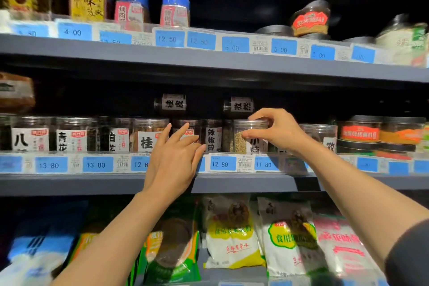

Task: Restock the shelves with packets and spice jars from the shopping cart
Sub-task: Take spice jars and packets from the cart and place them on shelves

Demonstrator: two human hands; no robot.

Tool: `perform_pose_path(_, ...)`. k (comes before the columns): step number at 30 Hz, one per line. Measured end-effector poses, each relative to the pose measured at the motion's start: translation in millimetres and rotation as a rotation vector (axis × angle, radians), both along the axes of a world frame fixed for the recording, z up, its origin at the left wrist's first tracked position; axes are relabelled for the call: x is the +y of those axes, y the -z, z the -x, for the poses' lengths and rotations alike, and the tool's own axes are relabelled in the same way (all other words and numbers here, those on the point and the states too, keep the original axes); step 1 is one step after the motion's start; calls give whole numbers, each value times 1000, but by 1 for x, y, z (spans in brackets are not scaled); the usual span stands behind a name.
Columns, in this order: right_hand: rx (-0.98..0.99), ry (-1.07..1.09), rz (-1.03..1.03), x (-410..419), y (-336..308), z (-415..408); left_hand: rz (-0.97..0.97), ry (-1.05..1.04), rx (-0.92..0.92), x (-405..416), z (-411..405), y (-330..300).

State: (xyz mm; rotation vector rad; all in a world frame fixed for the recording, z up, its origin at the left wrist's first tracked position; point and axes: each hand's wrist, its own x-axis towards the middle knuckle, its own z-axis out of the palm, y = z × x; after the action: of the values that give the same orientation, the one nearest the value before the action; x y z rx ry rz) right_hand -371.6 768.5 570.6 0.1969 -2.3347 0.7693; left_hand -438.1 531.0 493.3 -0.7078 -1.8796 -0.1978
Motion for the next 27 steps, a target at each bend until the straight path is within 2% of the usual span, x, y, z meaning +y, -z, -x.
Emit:
perform_pose_path(6, -12, 20, -64, 1, 9, -8, -14, -29, -55, -2, -15, 9)
perform_pose_path(8, -3, 101, -123, -4, 13, -11, 21, -80, -90, -5, -22, 18)
perform_pose_path(10, 138, 305, -222, -13, 19, -13, 31, -90, -117, -10, -28, 27)
perform_pose_path(12, 369, 400, -208, -30, 28, -18, 17, -67, -153, -18, -37, 40)
perform_pose_path(14, 545, 268, -132, -58, 43, -22, 38, -64, -203, -33, -48, 60)
perform_pose_path(17, 583, -49, -56, -118, 85, -25, 79, -94, -275, -73, -76, 102)
perform_pose_path(21, 434, -395, -45, -224, 160, -46, -136, -170, -386, -165, -136, 161)
perform_pose_path(27, -37, -863, -236, -398, 258, -110, -554, -496, -530, -321, -259, 252)
